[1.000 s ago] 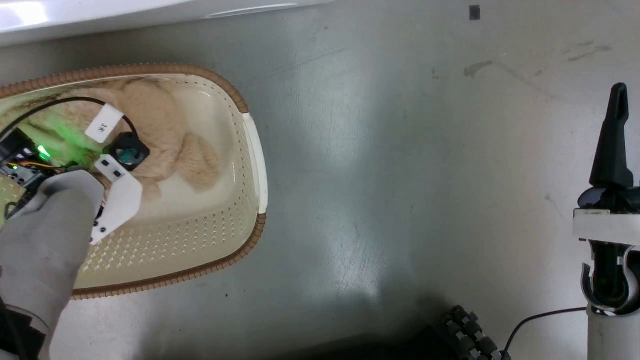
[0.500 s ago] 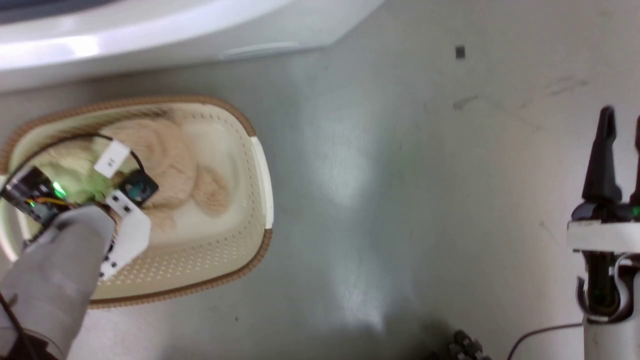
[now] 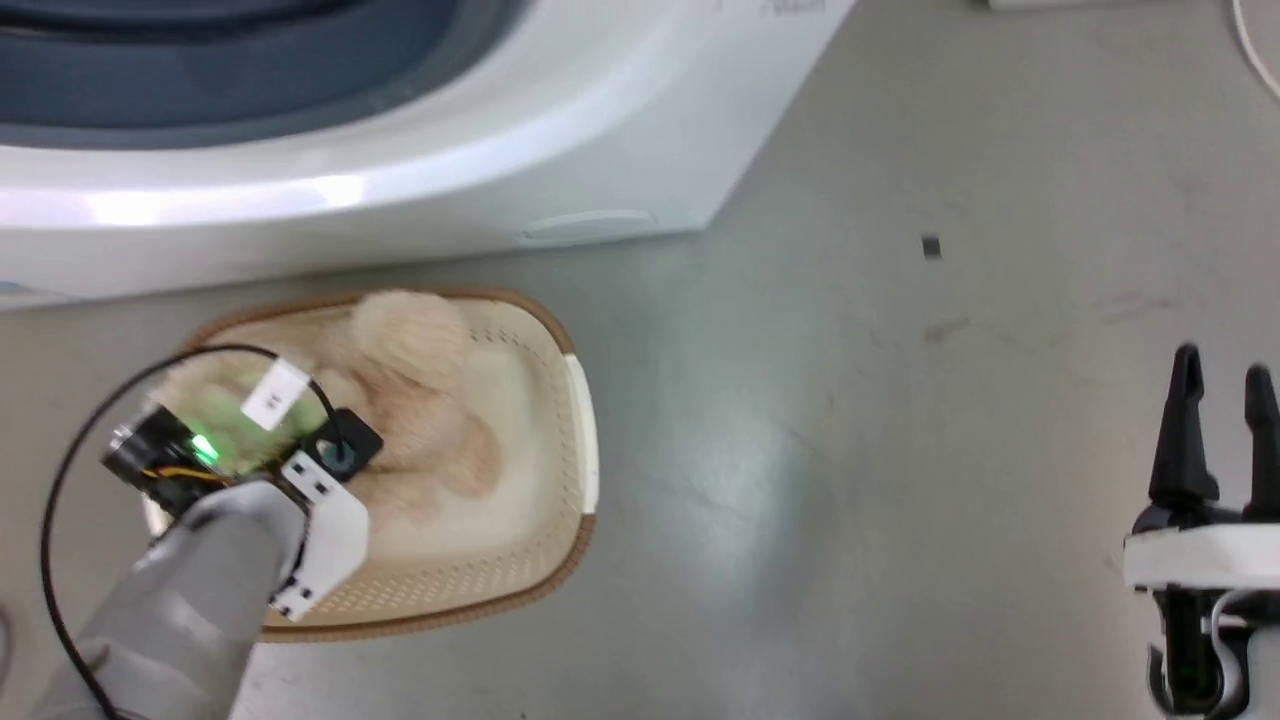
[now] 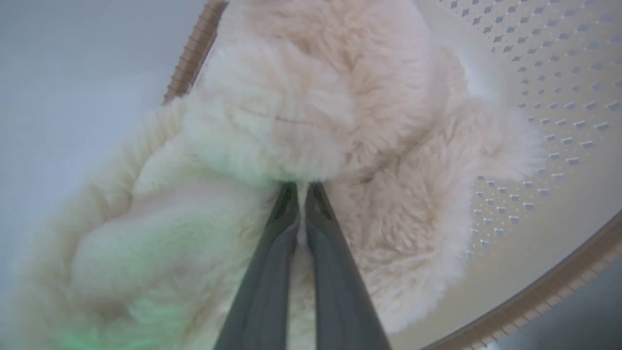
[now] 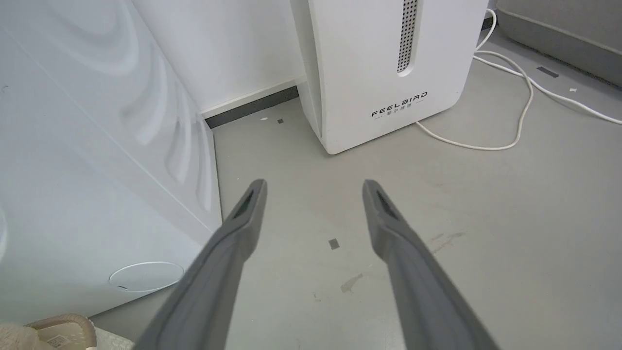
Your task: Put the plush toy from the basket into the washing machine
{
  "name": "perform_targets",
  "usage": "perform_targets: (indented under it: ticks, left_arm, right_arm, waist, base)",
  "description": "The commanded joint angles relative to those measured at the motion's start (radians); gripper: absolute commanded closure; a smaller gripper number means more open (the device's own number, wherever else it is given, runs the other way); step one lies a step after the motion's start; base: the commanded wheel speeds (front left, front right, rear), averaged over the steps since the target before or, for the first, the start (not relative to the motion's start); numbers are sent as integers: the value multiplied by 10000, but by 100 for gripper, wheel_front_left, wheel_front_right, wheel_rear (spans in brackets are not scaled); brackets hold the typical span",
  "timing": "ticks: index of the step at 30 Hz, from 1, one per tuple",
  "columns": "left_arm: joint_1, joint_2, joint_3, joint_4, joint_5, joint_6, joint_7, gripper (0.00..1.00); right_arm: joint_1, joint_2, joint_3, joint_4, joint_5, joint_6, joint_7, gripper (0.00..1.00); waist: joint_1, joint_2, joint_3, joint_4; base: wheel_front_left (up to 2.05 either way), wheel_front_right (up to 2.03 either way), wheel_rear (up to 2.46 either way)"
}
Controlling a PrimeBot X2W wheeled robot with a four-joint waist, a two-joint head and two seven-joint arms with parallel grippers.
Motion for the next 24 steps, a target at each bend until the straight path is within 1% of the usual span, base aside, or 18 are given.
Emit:
perform_targets:
  ticks: [1,6,11,14,20,24]
  left_arm:
    - [132,-37,78,2,-104,-15,-140,100]
    - [493,-414,141,2,-378,-25,-627,100]
    - [844,-994,179,-1,-607,147,-910,100]
    - [1056,-1209,182,-63,-709,233,-1035,100]
    - [1494,-1416,226,-612,-901,463,-1137,100]
    - [1831,-1392,351,-1587,-1054,698,-1144,100]
  right_arm:
    - [136,-2,-50,77,-111,-7,-44,0]
    - [574,-2,-237,344,-358,-7,-44,0]
    - [1089,-2,-488,569,-602,-7,-44,0]
    - [1355,-2,-595,667,-706,-7,-44,0]
    - [1858,-2,-709,814,-826,-7,-44,0]
    - [2156,-2,-747,883,-870,-7,-44,0]
  waist:
    - [0,0,-503,324]
    - [0,0,-1334,720]
    - [0,0,-2222,1159]
    - [0,0,-2670,1368]
    - [0,0,-3412,1701]
    - [0,0,-3838,1908]
  base:
    - [0,0,0]
    - [0,0,0]
    - [0,0,0]
    - [0,0,0]
    - [0,0,0]
    - [0,0,0]
